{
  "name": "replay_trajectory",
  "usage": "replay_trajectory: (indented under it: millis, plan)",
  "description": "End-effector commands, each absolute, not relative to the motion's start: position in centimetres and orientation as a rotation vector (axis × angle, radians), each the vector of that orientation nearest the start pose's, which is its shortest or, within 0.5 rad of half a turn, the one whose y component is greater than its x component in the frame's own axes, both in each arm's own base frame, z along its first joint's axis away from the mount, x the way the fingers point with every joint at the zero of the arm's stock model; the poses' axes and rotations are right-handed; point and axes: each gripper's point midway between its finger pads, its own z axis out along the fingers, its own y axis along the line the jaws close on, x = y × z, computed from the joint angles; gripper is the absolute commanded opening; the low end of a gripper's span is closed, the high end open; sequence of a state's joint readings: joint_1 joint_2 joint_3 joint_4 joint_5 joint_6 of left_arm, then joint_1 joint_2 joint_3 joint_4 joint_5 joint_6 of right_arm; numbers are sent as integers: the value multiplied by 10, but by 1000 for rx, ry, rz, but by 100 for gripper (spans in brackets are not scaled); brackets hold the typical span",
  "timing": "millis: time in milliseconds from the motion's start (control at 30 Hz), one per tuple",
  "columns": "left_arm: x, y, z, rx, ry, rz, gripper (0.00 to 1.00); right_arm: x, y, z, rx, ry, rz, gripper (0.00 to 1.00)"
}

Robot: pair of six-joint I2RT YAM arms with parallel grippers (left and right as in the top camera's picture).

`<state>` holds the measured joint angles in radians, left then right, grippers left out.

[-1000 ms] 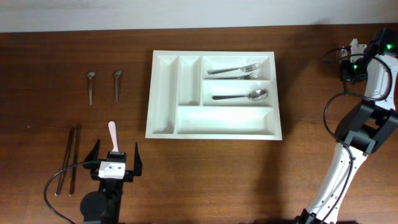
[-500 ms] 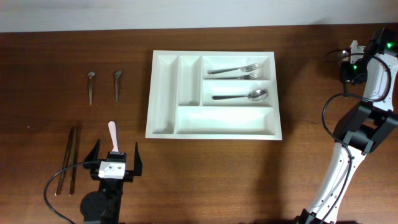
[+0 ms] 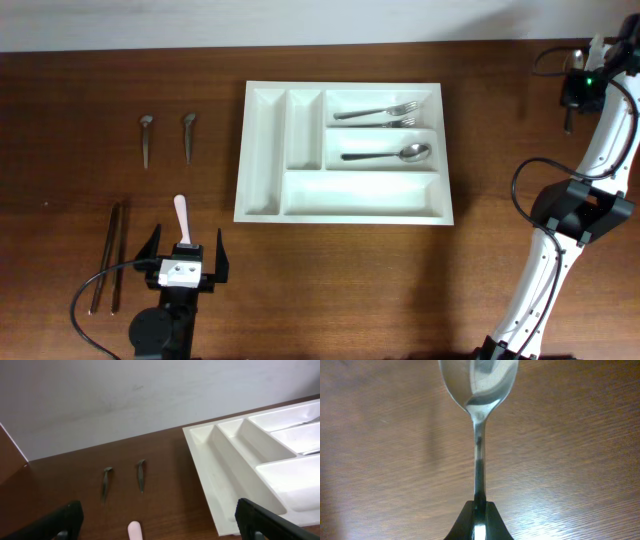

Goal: Pack container
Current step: 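Lift the spoon and carry it over the tray's second compartment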

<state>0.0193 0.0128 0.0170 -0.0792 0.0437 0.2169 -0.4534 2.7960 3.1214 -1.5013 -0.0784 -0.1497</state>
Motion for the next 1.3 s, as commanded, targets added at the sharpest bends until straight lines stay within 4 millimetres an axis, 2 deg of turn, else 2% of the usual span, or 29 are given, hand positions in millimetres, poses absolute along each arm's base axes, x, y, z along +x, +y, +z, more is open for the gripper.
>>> replay_trajectory:
  millis: [0,367,700,1033,1133,1267]
  plan:
    - [246,-1,157,186,1638,151,99,534,-210,143,501,2624,76,4]
    - [246,-1,157,186,1638,150,99,552,-126,187,643,2519,421,4]
    - [246,-1,157,186,1638,151,99,546,-56,184,852,2575,547,4]
    - [246,-1,157,186,1638,151,99,536,-8,178,1359,2513,663,4]
    - [246,-1,157,186,1638,151,99,529,4,175,1564,2471,679,4]
    - [246,-1,157,186,1638,150,99,528,27,176,1740,2404,711,4]
